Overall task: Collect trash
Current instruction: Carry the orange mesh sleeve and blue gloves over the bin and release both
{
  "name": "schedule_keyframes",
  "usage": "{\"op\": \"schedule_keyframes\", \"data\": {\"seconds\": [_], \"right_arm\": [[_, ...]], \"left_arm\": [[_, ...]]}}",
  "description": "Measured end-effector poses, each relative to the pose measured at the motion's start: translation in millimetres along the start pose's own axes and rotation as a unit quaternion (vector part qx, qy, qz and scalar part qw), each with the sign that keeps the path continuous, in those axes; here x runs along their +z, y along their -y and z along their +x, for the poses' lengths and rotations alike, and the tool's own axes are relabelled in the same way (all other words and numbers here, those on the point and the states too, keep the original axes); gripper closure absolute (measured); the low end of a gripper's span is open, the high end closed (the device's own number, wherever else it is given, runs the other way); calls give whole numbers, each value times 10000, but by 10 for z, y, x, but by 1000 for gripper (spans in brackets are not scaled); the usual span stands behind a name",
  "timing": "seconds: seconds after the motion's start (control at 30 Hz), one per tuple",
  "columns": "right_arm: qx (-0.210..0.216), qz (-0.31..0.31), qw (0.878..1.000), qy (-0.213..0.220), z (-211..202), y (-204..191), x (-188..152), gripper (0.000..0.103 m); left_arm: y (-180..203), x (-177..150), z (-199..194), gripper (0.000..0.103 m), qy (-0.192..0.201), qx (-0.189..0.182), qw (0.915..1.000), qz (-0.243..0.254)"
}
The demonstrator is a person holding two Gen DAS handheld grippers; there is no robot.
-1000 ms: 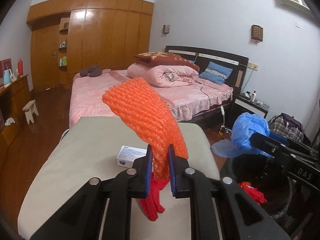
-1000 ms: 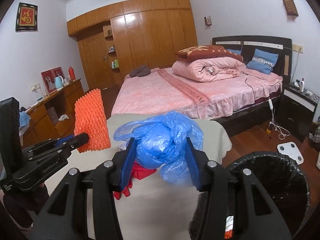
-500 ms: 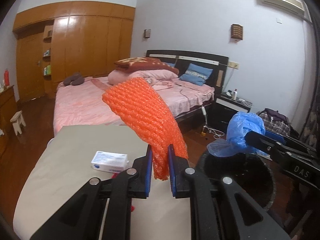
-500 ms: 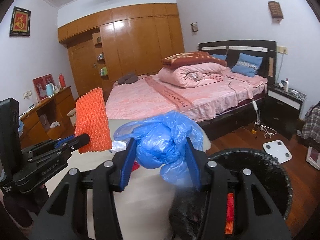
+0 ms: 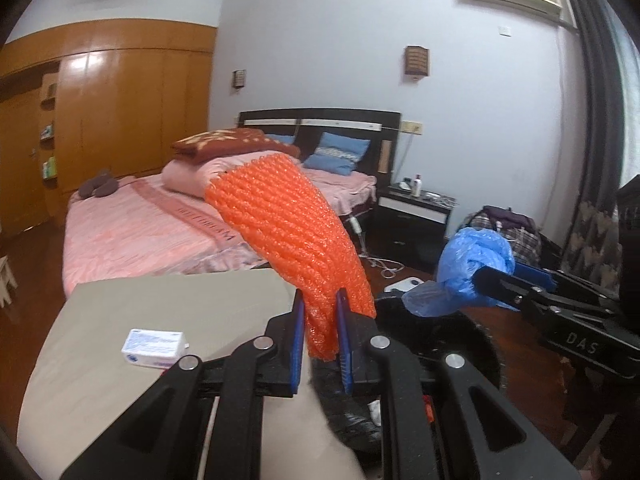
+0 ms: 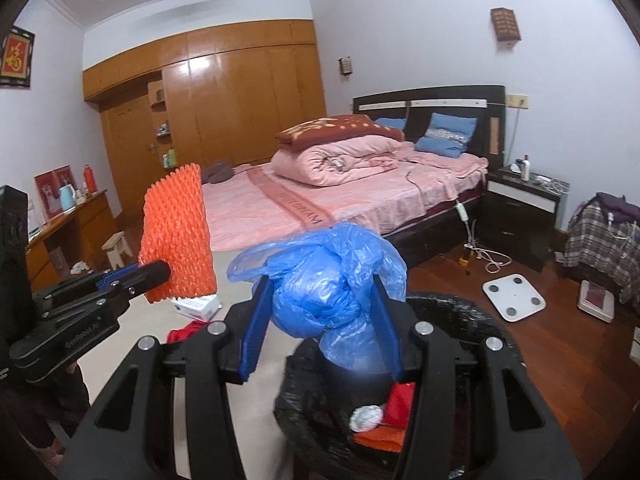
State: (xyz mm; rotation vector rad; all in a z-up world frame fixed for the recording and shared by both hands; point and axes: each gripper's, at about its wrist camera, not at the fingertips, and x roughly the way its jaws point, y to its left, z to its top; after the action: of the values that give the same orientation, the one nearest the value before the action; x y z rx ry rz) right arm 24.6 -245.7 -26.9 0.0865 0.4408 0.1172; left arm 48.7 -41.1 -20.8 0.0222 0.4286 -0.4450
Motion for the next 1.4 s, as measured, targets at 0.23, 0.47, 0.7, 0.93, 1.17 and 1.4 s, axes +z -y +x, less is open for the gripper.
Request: {"op": "schedule_keyframes", "data": {"seconds": [0.23, 0.47, 0.7, 0.93, 1.17, 1.4], "right_arm": [[-311, 111, 9995, -1, -113, 229, -106, 56], [-533, 191, 9984, -1, -143, 427, -156, 56], [-764, 257, 9967, -127, -97, 623, -245, 56], [-979, 361, 9939, -350, 16, 849, -385, 56], [-1091, 435, 9916, -542, 170, 1022, -518, 56], [-1148, 515, 9890, -778, 366, 1157, -649, 52]], "left_arm": [[255, 11, 124, 88, -50, -336, 9992, 208], [447, 6, 275, 88, -93, -586, 9976, 348], [586, -50, 486, 88, -272, -764, 9958, 433], [709, -142, 792, 88, -569, -909, 9927, 554], [847, -215, 1032, 88, -765, -1021, 9895, 677], [947, -300, 1240, 82, -984, -1159, 9849, 830]]}}
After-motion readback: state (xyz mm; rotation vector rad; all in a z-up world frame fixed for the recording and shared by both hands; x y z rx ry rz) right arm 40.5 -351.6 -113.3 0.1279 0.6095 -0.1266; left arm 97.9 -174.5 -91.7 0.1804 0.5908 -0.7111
